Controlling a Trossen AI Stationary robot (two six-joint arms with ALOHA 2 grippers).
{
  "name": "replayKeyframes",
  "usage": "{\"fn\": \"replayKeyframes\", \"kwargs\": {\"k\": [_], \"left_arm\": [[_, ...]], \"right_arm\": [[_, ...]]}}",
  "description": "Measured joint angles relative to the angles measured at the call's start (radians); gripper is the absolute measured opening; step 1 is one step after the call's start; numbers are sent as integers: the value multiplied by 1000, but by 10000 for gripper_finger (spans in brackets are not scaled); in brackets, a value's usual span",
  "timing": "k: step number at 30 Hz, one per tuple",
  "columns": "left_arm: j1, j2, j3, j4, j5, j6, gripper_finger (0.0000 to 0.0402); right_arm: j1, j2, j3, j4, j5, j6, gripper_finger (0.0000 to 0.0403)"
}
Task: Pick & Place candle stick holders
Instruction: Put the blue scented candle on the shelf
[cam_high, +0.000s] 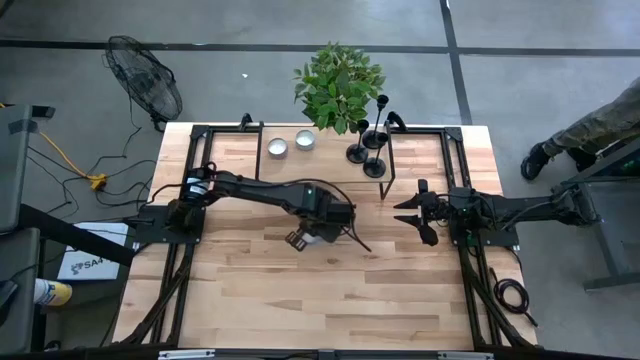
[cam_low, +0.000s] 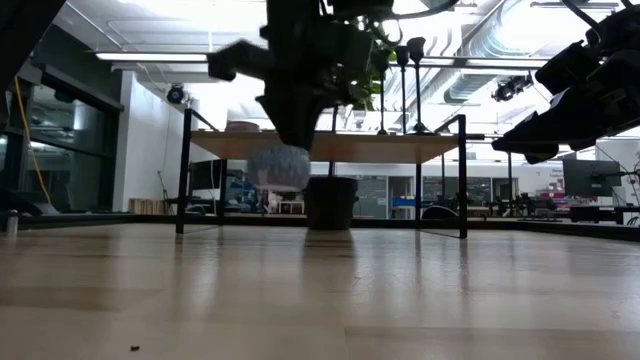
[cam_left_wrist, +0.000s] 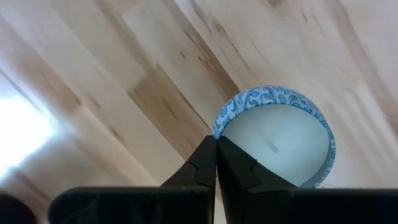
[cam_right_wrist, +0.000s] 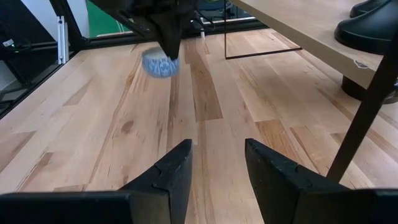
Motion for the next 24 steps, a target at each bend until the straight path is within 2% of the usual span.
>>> {"fn": "replayKeyframes", "kwargs": {"k": [13, 21, 24], "left_arm": [[-2, 0, 157, -246, 9, -339, 0], [-2, 0, 322, -401, 8, -514, 0], [-1, -13, 376, -400, 10, -572, 0]], "right_arm": [[0, 0, 0, 0, 0, 0, 142], [0, 0, 0, 0, 0, 0, 142], [0, 0, 0, 0, 0, 1, 142]]}}
